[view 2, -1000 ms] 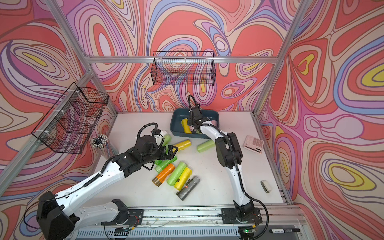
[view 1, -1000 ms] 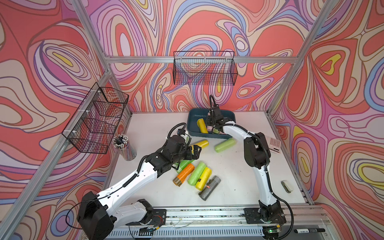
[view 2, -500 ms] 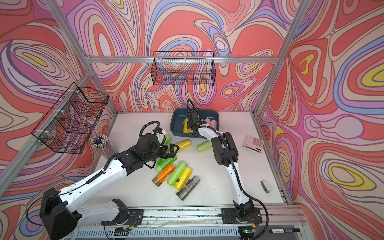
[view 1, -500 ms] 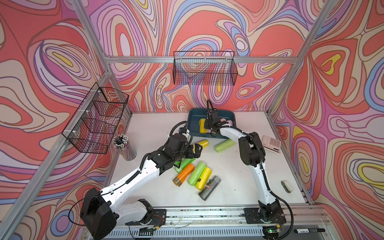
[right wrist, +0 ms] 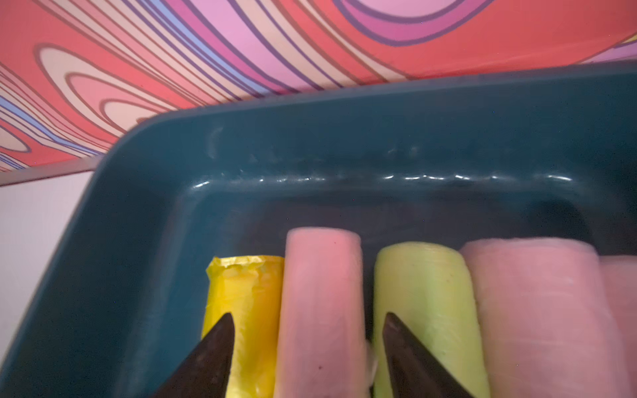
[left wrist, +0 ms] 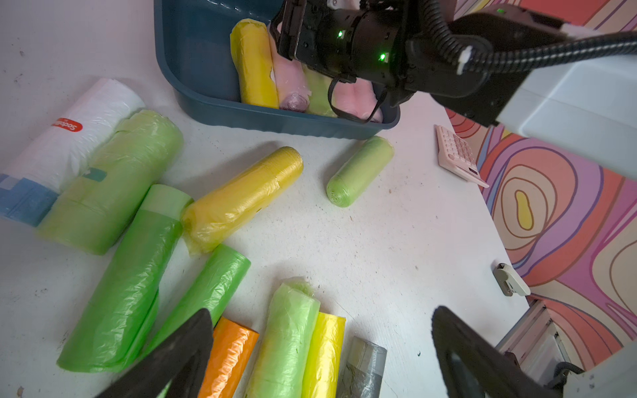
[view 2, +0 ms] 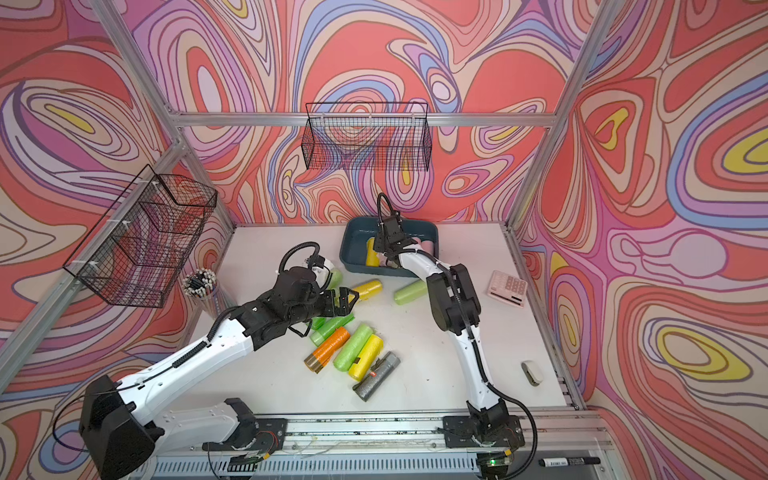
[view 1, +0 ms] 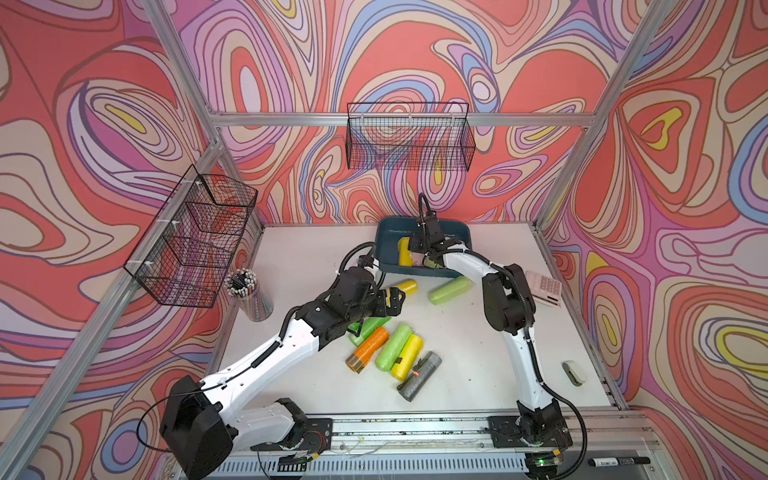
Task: Put the roll of trash bags into the storage box
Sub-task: Place the roll of trash bags in the storage box.
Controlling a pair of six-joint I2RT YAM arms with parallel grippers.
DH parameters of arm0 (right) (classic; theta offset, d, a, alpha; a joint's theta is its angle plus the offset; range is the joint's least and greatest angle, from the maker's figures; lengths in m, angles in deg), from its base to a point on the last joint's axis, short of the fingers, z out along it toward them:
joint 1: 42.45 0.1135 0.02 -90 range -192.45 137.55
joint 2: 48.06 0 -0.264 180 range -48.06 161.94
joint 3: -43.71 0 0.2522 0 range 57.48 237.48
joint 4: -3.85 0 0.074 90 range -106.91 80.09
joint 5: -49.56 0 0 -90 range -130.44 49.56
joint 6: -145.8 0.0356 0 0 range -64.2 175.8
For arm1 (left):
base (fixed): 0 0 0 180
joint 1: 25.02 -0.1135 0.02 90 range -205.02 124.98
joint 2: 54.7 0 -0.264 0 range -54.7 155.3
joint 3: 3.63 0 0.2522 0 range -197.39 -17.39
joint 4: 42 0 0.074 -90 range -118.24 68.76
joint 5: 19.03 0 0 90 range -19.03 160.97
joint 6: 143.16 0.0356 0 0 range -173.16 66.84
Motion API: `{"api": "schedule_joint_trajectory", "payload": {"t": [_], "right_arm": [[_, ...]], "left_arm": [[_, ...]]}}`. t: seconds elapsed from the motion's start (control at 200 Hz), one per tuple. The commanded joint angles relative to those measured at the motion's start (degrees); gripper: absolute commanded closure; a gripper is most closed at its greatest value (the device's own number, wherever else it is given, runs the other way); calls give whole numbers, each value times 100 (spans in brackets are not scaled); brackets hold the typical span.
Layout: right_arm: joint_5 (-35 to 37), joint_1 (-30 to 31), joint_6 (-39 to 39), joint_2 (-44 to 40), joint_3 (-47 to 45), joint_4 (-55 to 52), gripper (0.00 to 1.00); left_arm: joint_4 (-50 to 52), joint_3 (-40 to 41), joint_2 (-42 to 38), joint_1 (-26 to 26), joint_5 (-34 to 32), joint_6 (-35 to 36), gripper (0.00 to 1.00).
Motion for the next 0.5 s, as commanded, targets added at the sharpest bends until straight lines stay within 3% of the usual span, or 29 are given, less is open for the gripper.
{"api": "schedule_joint_trajectory", "payload": {"t": [0.0, 0.245, 0.496], "right_arm": [[-47, -42, 20, -684, -162, 54, 22], [-255, -46, 42, -2040, -1129, 23, 3], [-546, -41, 406, -3765, -2902, -145, 2]], "left_arm": [[197, -86, -207, -29, -37, -33, 0], [331, -50, -381, -32, -80, 125, 0], [260, 51, -410, -30, 209, 173, 0]]}}
